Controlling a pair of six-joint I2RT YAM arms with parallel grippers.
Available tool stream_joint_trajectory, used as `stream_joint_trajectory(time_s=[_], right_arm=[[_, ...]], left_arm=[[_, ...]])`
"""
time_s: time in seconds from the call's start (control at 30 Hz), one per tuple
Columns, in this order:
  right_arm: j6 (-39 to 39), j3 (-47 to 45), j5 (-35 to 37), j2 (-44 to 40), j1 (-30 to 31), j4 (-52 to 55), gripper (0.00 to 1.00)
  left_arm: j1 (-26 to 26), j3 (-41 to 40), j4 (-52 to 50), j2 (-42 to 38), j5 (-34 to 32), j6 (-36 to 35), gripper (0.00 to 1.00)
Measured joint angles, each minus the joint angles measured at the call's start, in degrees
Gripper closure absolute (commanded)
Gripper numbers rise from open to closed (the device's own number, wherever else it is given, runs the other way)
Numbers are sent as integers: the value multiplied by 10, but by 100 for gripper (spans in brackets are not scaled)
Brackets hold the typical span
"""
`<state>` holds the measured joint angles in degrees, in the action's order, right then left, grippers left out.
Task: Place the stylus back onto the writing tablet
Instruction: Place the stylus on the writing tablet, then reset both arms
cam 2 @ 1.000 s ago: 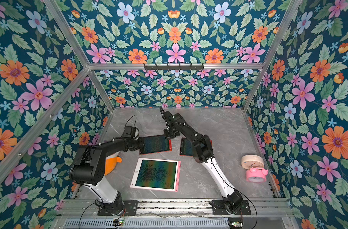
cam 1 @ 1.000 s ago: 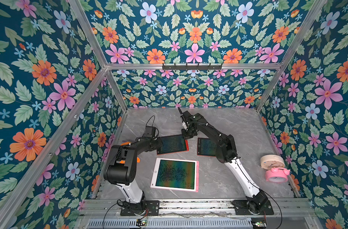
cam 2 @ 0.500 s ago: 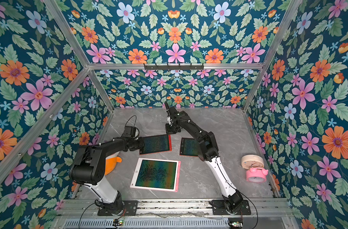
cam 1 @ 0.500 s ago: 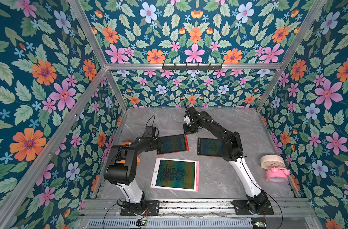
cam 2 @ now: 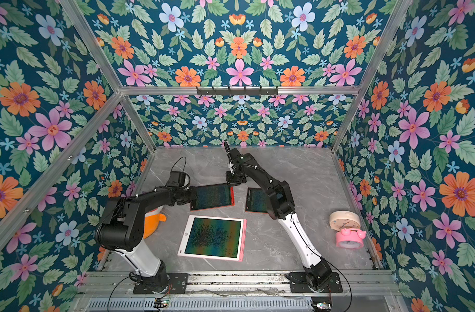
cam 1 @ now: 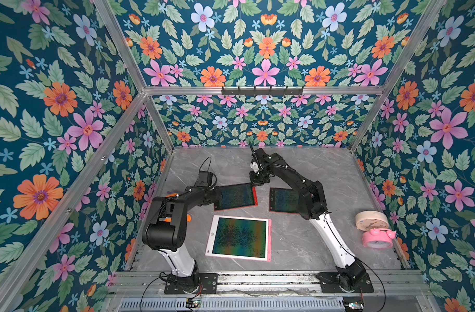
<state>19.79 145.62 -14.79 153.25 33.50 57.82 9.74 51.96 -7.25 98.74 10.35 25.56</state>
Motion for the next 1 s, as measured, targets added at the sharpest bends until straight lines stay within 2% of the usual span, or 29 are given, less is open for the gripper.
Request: stream_joint_trajectory(time_s=[0.17,0.37,0.43,0.53,0.57,0.6,0.63,0.7,0.83,0.87,0.9,0.93,1.0], right_arm=[[0,-22,10,-25,0,7,92],[-8,-64,20,-136,0,-3,80],[-14,-69,27,-180,0,-6,76],[-25,-116,46,-246,0,-7,69],[-30,-143,55,-273,0,-9,67],[-35,-189,66,-311,0,-17,64],[-39,-242,77,-354,0,-31,53],[-48,-352,111,-448,0,-67,49],[-75,-661,212,-720,-4,-238,38],[-84,-733,231,-788,-8,-288,32],[-97,-817,248,-859,-16,-354,20],[-111,-906,271,-938,-26,-423,2],[-137,-1042,305,-1049,-45,-532,1]], left_arm=[[0,-4,-13,-13,-1,2,98],[0,-10,-47,-88,-16,10,93],[0,-15,-49,-135,-19,11,87],[0,-23,-48,-217,-29,9,68],[0,-26,-46,-248,-30,7,64],[0,-31,-42,-281,-32,2,60],[0,-37,-37,-318,-37,-3,56],[0,-49,-23,-380,-46,-14,47],[0,-93,27,-490,-76,-35,29],[0,-106,37,-505,-83,-36,28],[0,-121,49,-518,-92,-40,27],[0,-137,61,-528,-104,-44,26],[0,-169,89,-538,-121,-49,25]])
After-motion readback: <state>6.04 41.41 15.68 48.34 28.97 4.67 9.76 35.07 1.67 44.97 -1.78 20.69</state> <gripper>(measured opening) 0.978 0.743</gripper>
